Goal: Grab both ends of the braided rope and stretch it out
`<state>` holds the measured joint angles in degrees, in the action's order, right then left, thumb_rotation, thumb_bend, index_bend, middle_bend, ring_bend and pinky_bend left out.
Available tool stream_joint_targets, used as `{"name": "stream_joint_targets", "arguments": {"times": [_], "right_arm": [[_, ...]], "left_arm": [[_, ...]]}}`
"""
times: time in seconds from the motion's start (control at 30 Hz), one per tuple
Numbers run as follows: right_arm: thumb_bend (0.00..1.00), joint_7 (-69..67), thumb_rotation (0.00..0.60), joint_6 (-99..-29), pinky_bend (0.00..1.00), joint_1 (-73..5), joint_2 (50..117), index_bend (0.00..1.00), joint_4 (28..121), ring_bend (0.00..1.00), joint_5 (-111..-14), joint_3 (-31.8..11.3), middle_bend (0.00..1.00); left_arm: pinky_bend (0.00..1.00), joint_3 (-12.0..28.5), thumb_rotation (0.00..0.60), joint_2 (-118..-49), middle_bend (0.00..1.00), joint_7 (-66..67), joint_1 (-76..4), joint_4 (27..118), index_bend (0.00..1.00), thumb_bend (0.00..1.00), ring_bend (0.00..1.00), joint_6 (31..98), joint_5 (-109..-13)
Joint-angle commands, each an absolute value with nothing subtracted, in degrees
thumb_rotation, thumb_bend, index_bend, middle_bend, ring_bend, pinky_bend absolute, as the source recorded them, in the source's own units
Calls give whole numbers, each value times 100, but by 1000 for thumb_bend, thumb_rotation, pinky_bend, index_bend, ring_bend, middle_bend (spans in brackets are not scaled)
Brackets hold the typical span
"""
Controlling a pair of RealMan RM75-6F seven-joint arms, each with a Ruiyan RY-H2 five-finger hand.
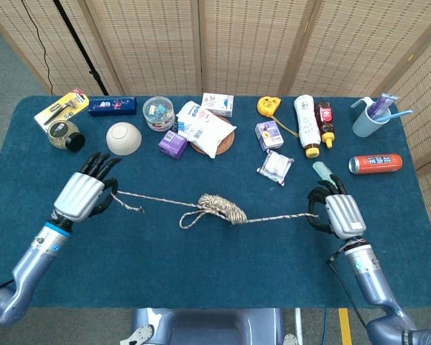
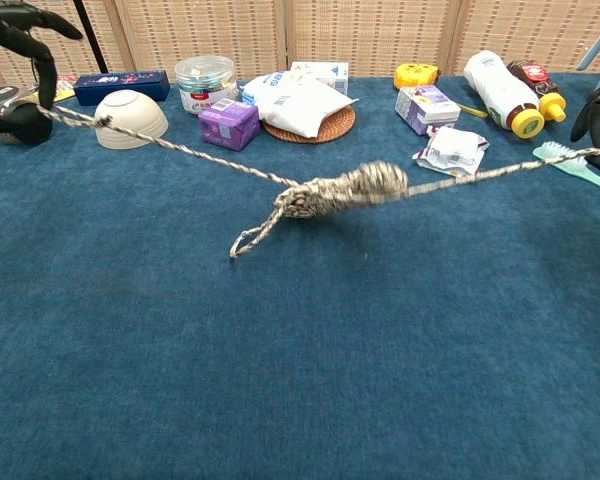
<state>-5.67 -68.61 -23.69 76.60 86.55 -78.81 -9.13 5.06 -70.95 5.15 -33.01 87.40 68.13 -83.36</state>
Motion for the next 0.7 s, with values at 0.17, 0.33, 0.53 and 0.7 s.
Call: {"name": "stream_joint_targets", "arguments": {"times": [0.17, 0.33, 0.53, 0.7], "right_arm": [[440, -632, 600, -6891, 0, -2320, 7515, 752, 8592, 189, -7806, -961, 401], [440, -664, 600, -6913, 0, -2288, 7446, 753, 8570, 190, -7769, -979, 402], [440, -706, 600, -6939, 0, -2240, 7386, 755, 8526, 191, -7707, -998, 404], [440, -753, 600, -6979, 0, -2184, 7324, 756, 8465, 191, -7642, -1026, 404]], "left_arm": [[0, 675, 600, -6682, 123, 336, -3071, 8646, 710, 479, 0, 7018, -8093], [0, 714, 600, -6515, 123, 266, -2966, 8593, 710, 481, 0, 7071, -8009], [0, 760, 600, -6391, 123, 177, -2847, 8471, 712, 483, 0, 7112, -7899], [0, 802, 600, -6280, 123, 157, -2747, 8350, 714, 484, 0, 7140, -7789]]}}
